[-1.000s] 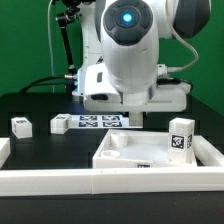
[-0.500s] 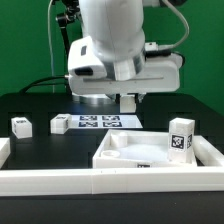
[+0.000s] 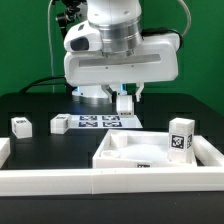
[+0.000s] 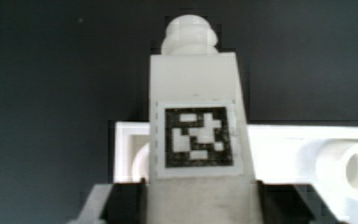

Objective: Assemble square table

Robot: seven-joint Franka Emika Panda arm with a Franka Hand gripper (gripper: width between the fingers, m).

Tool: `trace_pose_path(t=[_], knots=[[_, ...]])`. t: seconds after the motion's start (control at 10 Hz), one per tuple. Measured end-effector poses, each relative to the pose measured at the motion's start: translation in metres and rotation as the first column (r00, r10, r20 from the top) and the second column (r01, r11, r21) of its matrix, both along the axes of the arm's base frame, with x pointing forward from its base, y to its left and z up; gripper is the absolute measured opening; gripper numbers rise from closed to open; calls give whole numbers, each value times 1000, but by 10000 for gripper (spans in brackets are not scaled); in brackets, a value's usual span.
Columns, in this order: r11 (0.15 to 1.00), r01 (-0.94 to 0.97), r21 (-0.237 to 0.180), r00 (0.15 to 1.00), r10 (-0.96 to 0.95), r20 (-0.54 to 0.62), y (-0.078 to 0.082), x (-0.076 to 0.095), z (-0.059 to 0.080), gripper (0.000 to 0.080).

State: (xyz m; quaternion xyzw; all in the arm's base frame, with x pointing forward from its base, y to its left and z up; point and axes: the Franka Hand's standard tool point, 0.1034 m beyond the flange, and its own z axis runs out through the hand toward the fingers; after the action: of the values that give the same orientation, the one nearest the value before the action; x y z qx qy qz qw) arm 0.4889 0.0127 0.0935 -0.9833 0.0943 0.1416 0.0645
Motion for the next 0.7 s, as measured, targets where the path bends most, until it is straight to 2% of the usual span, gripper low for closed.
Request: trace_pose_path(t=[0.4, 0.5, 0.7], knots=[[998, 17, -53, 965, -3, 262, -11, 41, 22, 290], [998, 16, -63, 955, 3, 296, -8, 45, 22, 290], [993, 38, -112, 893, 16, 450, -13, 49, 19, 290]])
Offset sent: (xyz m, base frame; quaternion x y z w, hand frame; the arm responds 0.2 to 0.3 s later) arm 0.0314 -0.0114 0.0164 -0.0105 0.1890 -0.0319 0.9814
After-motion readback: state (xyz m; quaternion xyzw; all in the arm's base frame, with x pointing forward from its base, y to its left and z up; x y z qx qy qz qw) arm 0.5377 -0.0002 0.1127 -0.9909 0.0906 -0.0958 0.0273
